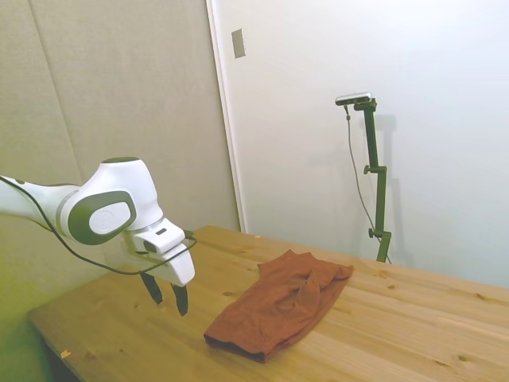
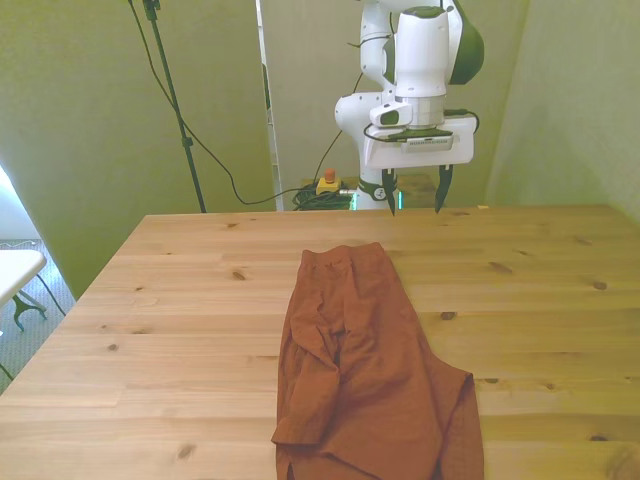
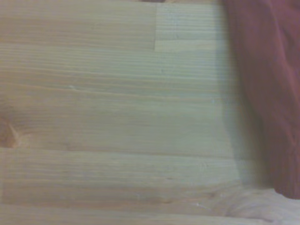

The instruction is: Unfold the shorts

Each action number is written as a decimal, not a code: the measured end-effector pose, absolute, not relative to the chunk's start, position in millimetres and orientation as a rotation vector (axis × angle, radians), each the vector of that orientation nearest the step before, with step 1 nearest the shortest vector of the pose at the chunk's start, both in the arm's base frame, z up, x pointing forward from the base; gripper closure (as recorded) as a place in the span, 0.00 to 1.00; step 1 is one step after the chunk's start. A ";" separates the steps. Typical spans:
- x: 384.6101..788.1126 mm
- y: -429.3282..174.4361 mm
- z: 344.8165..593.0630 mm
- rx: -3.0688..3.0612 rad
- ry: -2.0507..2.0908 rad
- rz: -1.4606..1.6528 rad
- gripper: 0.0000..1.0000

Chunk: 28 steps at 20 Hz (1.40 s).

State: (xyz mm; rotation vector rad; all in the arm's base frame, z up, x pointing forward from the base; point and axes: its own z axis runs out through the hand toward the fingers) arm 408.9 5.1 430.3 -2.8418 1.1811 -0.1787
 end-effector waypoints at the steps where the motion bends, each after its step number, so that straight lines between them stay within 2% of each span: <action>1: 409.3 5.1 430.5 -2.841 1.182 -0.179 0.00; 4: 412.5 4.0 428.9 -2.840 1.199 -0.183 0.00; 7: 428.7 -23.6 444.6 -2.791 1.270 -0.222 0.00; 10: 441.3 -92.3 469.0 -2.709 1.366 -0.249 0.00; 12: 439.5 -150.9 472.7 -2.625 1.408 -0.174 0.00; 15: 433.5 -232.9 448.7 -2.477 1.450 -0.052 0.00; 18: 440.8 -272.5 414.8 -2.389 1.454 0.056 0.00; 22: 461.6 -281.0 380.0 -2.343 1.393 0.150 0.00; 27: 473.3 -280.8 362.8 -2.263 1.275 0.257 0.00; 28: 474.1 -282.1 361.9 -2.254 1.258 0.270 1.00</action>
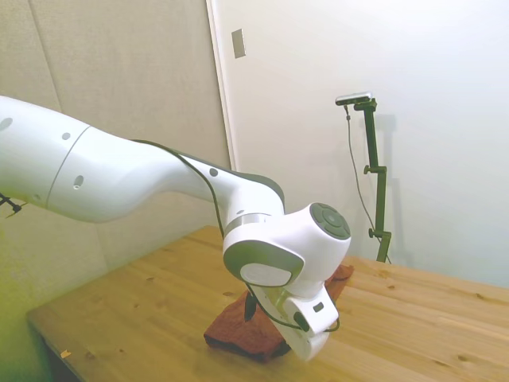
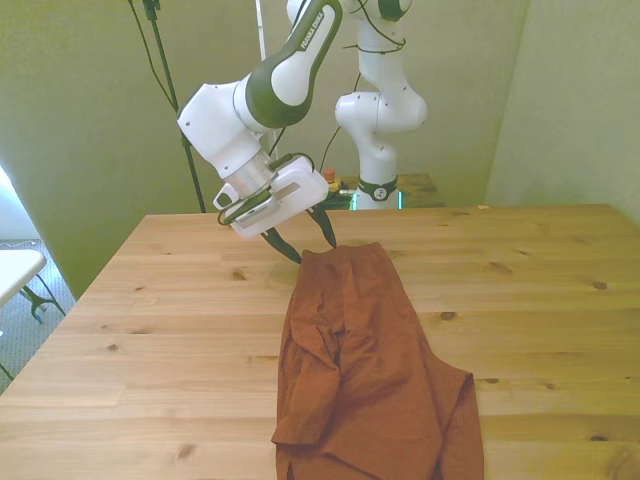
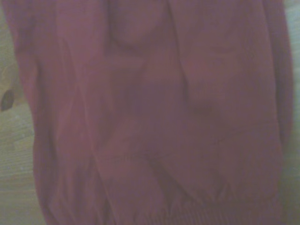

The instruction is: Unfold the shorts

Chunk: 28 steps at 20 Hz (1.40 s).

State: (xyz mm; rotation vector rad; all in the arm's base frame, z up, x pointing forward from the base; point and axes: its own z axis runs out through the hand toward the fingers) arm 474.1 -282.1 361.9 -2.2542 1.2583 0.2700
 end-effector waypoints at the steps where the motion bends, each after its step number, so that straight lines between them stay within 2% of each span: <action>1: 475.0 -282.7 360.4 -2.244 1.248 0.280 1.00; 15: 498.4 -275.9 340.1 -2.210 1.048 0.376 1.00; 28: 501.4 -277.9 340.1 -2.203 1.038 0.388 1.00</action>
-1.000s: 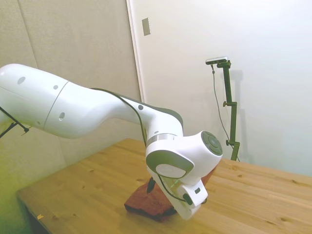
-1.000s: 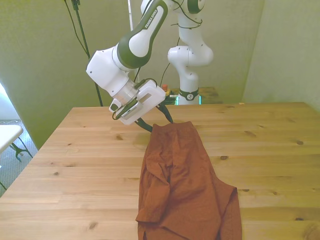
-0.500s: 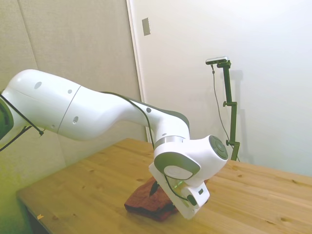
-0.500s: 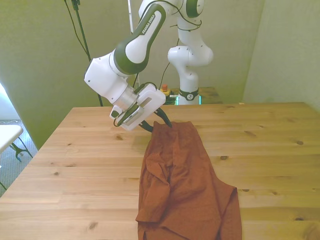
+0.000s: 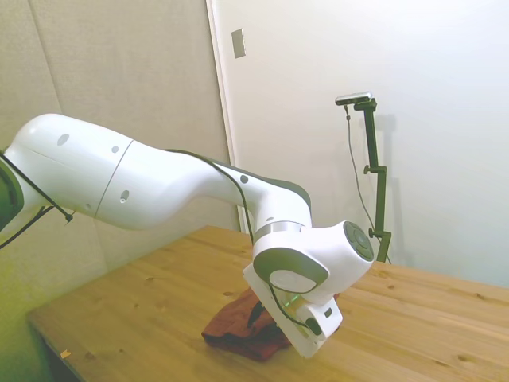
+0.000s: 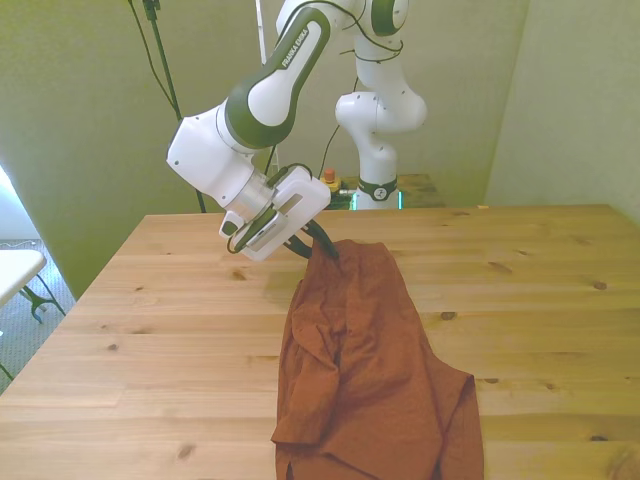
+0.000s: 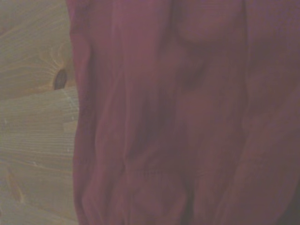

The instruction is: Unfold the shorts

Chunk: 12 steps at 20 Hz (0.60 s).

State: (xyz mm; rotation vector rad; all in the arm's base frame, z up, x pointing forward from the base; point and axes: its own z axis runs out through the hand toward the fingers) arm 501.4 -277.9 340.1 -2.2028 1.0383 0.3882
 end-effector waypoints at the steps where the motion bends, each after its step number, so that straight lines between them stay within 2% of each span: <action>1: 501.6 -277.8 340.9 -2.203 1.037 0.387 1.00; 5: 501.9 -272.8 351.1 -2.204 1.013 0.386 1.00; 12: 502.0 -239.6 398.5 -2.246 0.912 0.336 1.00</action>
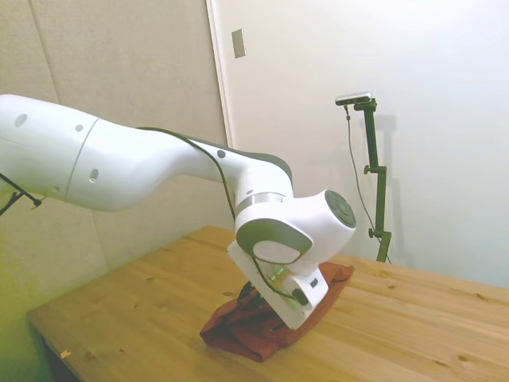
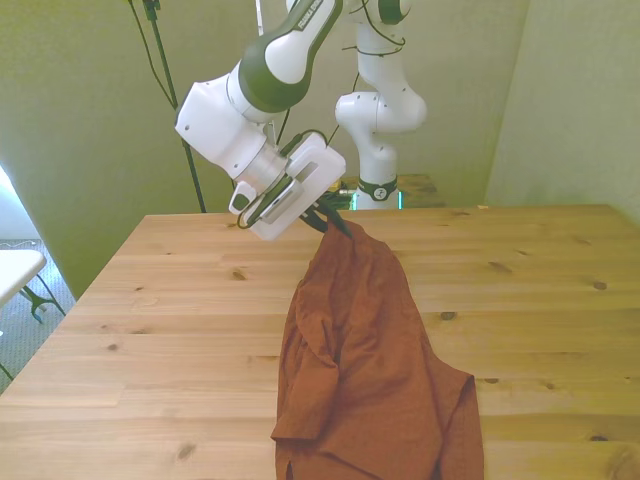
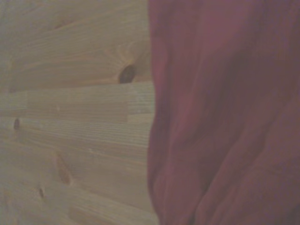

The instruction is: Unfold the shorts

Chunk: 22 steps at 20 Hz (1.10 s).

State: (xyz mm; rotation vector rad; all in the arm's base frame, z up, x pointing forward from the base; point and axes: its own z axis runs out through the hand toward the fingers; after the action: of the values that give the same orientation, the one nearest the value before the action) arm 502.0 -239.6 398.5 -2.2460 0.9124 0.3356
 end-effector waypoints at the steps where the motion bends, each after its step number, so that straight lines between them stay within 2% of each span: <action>1: 504.2 -229.2 405.1 -2.256 0.887 0.331 1.00; 6: 526.1 -165.5 430.8 -2.329 0.760 0.308 1.00; 7: 530.2 -152.5 432.2 -2.353 0.739 0.294 0.00; 11: 539.5 -92.5 426.9 -2.450 0.612 0.318 0.00; 15: 540.2 -45.4 404.7 -2.509 0.547 0.331 0.00; 19: 530.3 -24.5 383.0 -2.525 0.532 0.363 0.00; 22: 530.9 -18.8 381.8 -2.534 0.538 0.341 0.00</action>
State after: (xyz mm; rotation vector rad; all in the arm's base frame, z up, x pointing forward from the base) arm 530.9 -18.8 381.8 -2.5341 0.5380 0.3407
